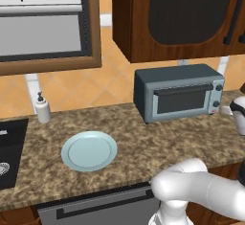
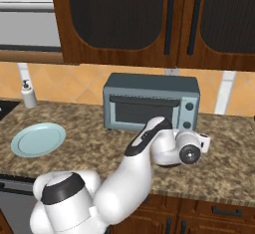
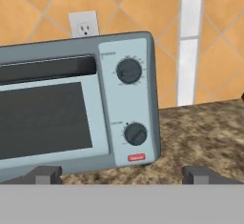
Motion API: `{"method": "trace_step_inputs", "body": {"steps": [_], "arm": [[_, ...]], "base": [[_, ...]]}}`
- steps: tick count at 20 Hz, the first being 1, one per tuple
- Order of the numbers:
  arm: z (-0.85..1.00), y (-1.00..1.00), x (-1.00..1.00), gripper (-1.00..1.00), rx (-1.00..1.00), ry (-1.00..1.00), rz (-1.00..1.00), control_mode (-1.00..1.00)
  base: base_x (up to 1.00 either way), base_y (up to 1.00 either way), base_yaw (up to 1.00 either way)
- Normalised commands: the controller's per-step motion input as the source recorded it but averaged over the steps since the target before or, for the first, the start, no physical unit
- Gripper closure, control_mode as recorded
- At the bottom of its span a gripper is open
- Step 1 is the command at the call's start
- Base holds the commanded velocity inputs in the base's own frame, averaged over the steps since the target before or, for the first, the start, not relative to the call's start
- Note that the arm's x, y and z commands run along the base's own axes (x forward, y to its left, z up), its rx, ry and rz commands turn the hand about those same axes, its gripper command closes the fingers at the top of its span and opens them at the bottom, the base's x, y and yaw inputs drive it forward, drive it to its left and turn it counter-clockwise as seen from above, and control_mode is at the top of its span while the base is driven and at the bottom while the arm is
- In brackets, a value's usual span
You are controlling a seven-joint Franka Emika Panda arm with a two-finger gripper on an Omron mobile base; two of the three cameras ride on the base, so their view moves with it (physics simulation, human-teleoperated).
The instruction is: Pick up the kebab skewer and baguette bread, and place them inside the toaster oven. Close the toaster oven door and start by setting the timer.
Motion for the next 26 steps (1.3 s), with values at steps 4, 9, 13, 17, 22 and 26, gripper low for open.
{"method": "trace_step_inputs", "body": {"steps": [4,9,13,17,22,26], "arm": [[-0.21,0.00,0.27,-1.00,0.00,0.00,0.00,-1.00],[-0.20,0.00,0.22,-1.00,0.00,-0.06,0.00,-1.00],[-0.04,-0.06,0.14,-1.00,0.00,-0.05,0.00,-1.00],[-0.12,-0.14,0.17,-1.00,0.00,0.00,0.00,-1.00],[-0.12,-0.08,0.14,-1.00,0.00,0.00,0.00,-1.00],[0.00,0.00,0.18,-1.00,0.00,0.00,0.00,-1.00]], "base": [[0.00,0.00,0.00],[0.00,0.00,0.00],[0.00,0.00,0.00],[0.00,0.00,0.00],[0.00,0.00,0.00],[0.00,0.00,0.00]]}}
